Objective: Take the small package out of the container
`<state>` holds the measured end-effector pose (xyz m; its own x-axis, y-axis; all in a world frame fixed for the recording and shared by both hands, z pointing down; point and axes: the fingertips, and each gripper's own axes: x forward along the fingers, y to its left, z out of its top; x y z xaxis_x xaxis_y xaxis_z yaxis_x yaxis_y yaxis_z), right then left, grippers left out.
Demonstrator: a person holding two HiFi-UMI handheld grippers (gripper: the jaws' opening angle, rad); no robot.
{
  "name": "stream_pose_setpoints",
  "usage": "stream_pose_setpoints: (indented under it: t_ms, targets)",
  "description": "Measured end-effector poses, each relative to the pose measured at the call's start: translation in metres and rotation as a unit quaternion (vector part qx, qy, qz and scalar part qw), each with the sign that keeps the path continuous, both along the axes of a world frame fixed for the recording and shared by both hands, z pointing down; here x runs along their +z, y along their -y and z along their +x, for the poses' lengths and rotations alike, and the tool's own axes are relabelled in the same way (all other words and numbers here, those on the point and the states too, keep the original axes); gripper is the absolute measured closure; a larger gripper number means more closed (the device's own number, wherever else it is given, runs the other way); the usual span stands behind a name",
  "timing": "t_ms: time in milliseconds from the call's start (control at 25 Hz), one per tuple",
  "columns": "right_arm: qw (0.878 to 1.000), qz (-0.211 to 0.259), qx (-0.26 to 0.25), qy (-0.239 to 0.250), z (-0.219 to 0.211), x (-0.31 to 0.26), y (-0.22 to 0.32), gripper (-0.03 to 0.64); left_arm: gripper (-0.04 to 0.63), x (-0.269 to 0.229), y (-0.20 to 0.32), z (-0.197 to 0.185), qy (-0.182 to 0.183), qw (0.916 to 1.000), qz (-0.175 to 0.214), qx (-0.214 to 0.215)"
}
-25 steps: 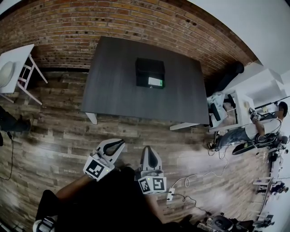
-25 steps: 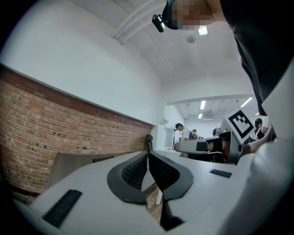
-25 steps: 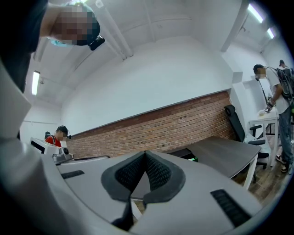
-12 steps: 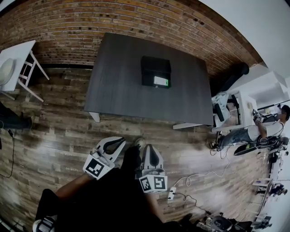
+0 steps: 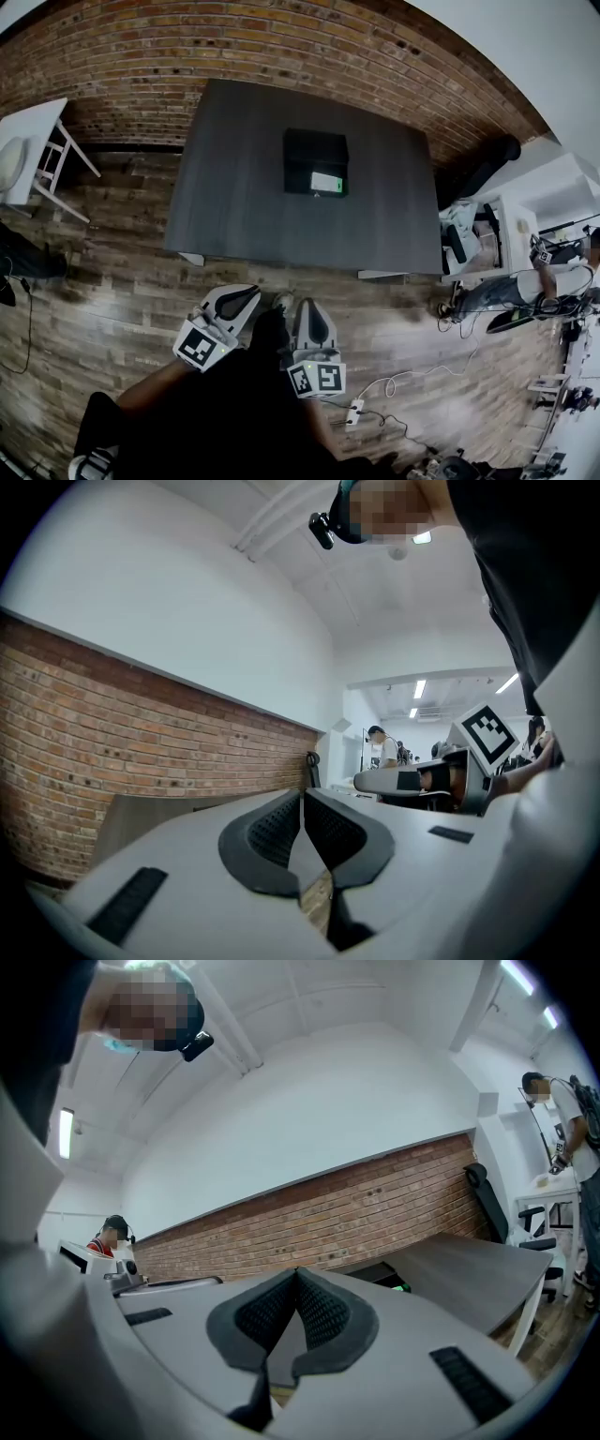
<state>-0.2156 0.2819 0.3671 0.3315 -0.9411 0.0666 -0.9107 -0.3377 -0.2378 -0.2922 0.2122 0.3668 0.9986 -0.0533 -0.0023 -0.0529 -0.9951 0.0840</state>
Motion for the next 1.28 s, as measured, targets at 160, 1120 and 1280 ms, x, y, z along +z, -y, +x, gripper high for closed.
stream_pose_setpoints:
  t_ms: [160,1120,1280]
  targets:
    - [1.000,-0.004,-0.014,0.003,0.043,0.000,0.020,0.594,0.554,-0.001,0.014,0.045,0.007,1.0000,0.000,-0.002]
    - [0.983,-0.091,-0.159,0.002,0.292,0.040,0.090,0.594,0.554,0.009,0.059,0.280,0.051,0.9938,-0.012,-0.098]
    - [0.976,-0.115,-0.182,-0.006,0.302,0.050,0.103,0.594,0.554,0.014,0.066,0.289,0.061,0.9930,-0.013,-0.101]
